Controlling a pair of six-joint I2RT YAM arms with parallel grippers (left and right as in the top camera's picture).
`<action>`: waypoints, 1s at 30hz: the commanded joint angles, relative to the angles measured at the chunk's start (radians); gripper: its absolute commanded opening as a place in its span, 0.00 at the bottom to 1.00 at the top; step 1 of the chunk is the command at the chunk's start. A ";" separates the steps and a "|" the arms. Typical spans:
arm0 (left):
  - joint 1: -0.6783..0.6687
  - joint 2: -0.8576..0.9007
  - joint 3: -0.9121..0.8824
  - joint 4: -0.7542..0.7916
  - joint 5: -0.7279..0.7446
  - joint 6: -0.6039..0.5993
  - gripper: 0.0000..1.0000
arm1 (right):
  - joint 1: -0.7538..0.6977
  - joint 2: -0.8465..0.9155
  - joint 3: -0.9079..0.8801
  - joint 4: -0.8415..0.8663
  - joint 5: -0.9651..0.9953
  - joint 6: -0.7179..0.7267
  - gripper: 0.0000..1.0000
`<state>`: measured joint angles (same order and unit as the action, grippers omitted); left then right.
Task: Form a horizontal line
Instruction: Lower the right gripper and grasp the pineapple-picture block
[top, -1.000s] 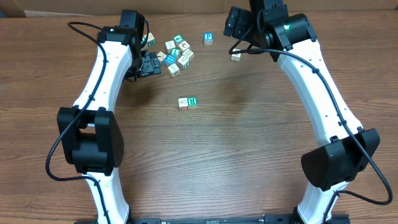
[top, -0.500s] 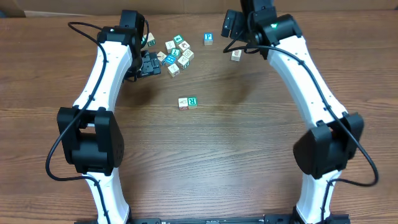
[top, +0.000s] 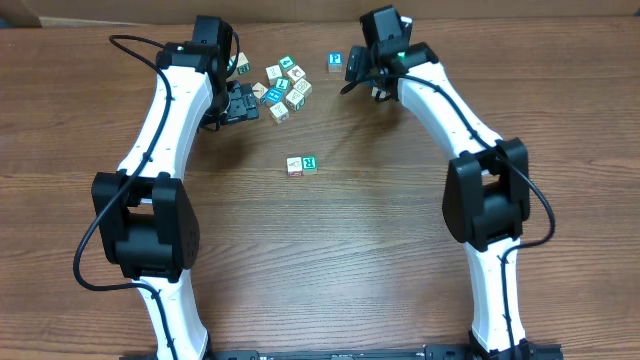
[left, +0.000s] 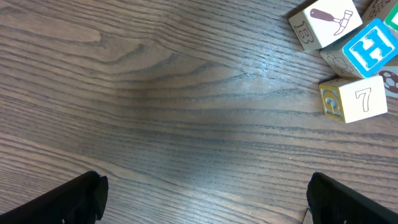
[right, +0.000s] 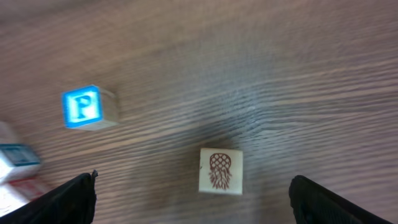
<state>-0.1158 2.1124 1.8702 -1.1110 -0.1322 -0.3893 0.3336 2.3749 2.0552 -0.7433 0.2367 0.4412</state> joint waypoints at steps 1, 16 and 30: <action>0.004 -0.020 0.014 0.000 -0.009 0.001 0.99 | -0.011 0.045 0.010 0.026 0.017 -0.004 0.91; 0.004 -0.020 0.014 0.000 -0.009 0.001 1.00 | -0.040 0.089 0.006 0.034 0.017 -0.001 0.49; 0.004 -0.020 0.014 0.000 -0.009 0.001 1.00 | -0.038 0.090 -0.040 0.082 0.006 0.000 0.49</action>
<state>-0.1158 2.1124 1.8702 -1.1110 -0.1322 -0.3893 0.2996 2.4512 2.0209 -0.6754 0.2398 0.4404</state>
